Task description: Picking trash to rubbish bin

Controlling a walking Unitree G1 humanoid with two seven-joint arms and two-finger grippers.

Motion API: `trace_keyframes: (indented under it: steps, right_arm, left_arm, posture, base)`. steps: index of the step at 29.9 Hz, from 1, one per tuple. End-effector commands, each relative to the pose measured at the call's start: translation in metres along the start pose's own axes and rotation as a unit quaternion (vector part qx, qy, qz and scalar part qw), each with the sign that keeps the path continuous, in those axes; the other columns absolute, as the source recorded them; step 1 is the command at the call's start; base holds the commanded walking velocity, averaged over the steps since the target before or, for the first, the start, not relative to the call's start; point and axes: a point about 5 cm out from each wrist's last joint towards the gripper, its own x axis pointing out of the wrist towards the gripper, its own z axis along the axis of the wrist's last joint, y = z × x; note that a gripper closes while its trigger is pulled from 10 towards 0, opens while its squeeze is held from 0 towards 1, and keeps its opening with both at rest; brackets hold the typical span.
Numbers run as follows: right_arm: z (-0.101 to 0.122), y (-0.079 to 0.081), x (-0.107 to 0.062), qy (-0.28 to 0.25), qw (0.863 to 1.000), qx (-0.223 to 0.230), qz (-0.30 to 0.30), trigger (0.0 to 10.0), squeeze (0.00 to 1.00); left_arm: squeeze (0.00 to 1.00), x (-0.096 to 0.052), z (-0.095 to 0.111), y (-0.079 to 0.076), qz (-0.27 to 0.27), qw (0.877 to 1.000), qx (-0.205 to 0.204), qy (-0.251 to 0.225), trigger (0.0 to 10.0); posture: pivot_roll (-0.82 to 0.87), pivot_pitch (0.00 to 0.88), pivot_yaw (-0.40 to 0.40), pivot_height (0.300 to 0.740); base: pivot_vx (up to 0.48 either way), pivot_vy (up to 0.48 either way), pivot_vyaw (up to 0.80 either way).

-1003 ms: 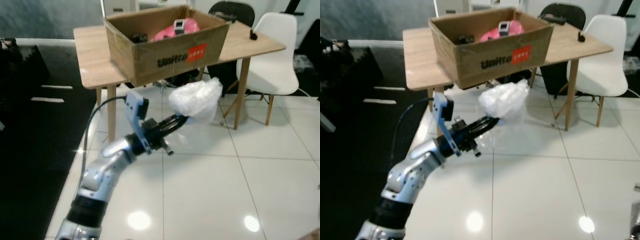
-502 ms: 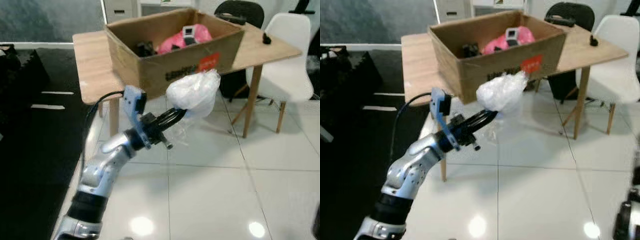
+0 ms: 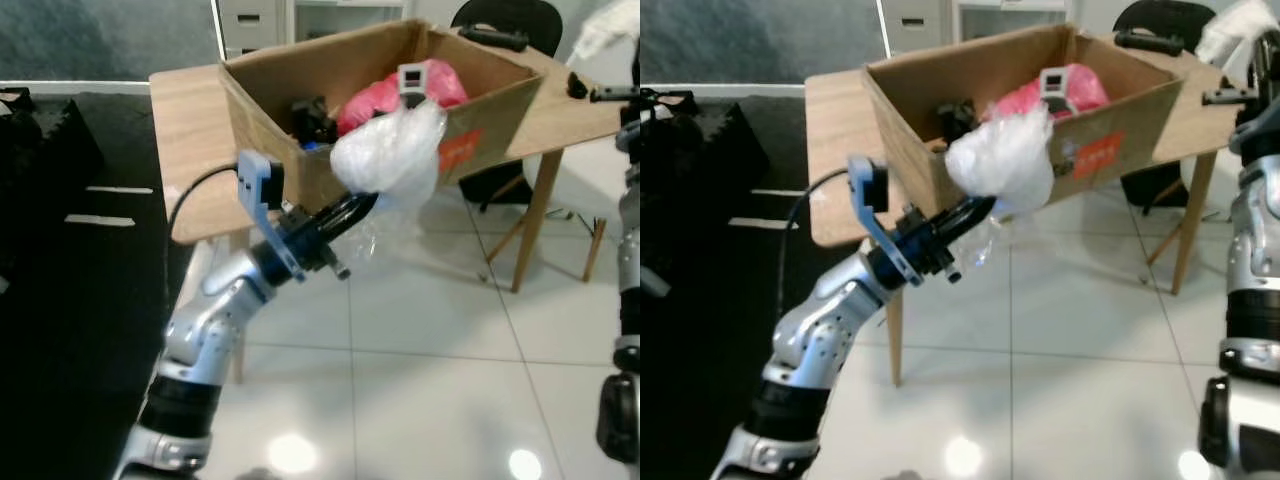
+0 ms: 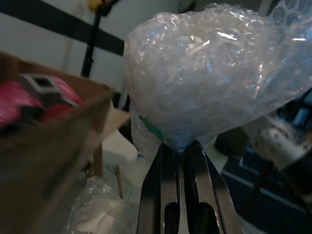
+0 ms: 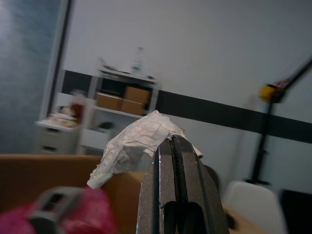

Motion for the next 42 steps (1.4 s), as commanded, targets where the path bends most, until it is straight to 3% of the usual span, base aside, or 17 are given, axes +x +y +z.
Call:
trace_keyframes:
  steps: [1,2,5,11,17,23,29,33,34,35,36,41,42]
  right_arm:
    - [0.005,0.007,0.001,-0.005,1.000,0.017,0.025,10.0,0.00]
    - [0.005,0.007,0.001,-0.005,1.000,0.017,0.025,10.0,0.00]
    - [0.007,0.022,0.001,-0.002,0.997,0.040,0.065,10.0,0.00]
    - [-0.004,0.038,-0.004,0.033,0.993,0.052,0.100,10.0,0.00]
    - [-0.012,0.041,-0.007,0.054,0.993,0.044,0.097,10.0,0.00]
    - [-0.016,0.037,-0.008,0.081,0.993,0.034,0.084,10.0,0.00]
    - [-0.025,0.055,-0.012,0.123,0.983,0.035,0.132,10.0,0.00]
    - [-0.022,0.057,-0.014,0.128,0.980,0.042,0.146,10.0,0.00]
    - [-0.020,0.056,-0.014,0.126,0.980,0.047,0.146,10.0,0.11]
    - [-0.020,0.056,-0.014,0.126,0.980,0.047,0.146,10.0,0.11]
    - [-0.016,0.053,-0.013,0.124,0.981,0.050,0.141,10.0,1.00]
    - [-0.005,0.048,-0.009,0.112,0.984,0.068,0.123,10.0,1.00]
    - [0.001,0.047,-0.007,0.103,0.984,0.089,0.118,10.0,1.00]
  left_arm:
    - [0.00,0.007,0.014,-0.008,-0.020,0.999,-0.004,-0.030,10.0]
    - [0.00,0.007,0.014,-0.008,-0.020,0.999,-0.004,-0.030,10.0]
    - [0.00,0.013,0.042,-0.015,-0.043,0.996,0.001,-0.081,10.0]
    - [0.00,0.015,0.053,-0.019,-0.052,0.994,0.002,-0.099,10.0]
    - [0.00,0.018,0.056,-0.023,-0.060,0.993,-0.001,-0.103,10.0]
    - [0.00,0.023,0.054,-0.023,-0.052,0.995,0.000,-0.091,10.0]
    - [0.00,0.029,0.039,-0.020,-0.032,0.998,0.046,-0.029,10.0]
    - [0.00,0.031,0.035,-0.021,-0.026,0.998,0.061,-0.012,10.0]
    - [0.00,0.031,0.034,-0.021,-0.023,0.998,0.066,-0.006,10.0]
    - [0.00,0.031,0.034,-0.021,-0.023,0.998,0.066,-0.006,10.0]
    - [0.00,0.032,0.034,-0.021,-0.023,0.997,0.072,-0.001,10.0]
    - [0.00,0.032,0.032,-0.022,-0.026,0.997,0.079,0.004,10.0]
    - [0.00,0.033,0.032,-0.023,-0.026,0.996,0.080,0.004,10.0]
  posture:
    - [-0.04,0.093,0.039,0.740]
    - [-0.04,0.093,0.039,0.740]
    - [-0.04,0.093,0.043,0.740]
    - [-0.04,0.090,0.044,0.740]
    - [-0.05,0.082,0.047,0.740]
    - [-0.05,0.073,0.047,0.740]
    - [-0.07,0.067,0.049,0.740]
    - [-0.07,0.071,0.051,0.740]
    - [-0.07,0.072,0.051,0.740]
    - [-0.07,0.072,0.051,0.740]
    - [-0.08,0.074,0.051,0.740]
    - [-0.08,0.076,0.051,0.740]
    - [-0.08,0.077,0.051,0.740]
  base:
    - [0.398,0.000,0.00]
    - [0.398,0.000,0.00]
    - [0.399,0.000,0.00]
    - [0.402,0.000,0.00]
    - [0.404,0.000,0.00]
    - [0.406,0.000,0.00]
    - [0.223,0.000,0.00]
    - [0.000,0.000,0.00]
    - [0.000,0.000,0.00]
    - [0.000,0.000,0.00]
    - [0.000,0.000,0.00]
    - [0.000,0.000,0.00]
    - [0.000,0.000,0.00]
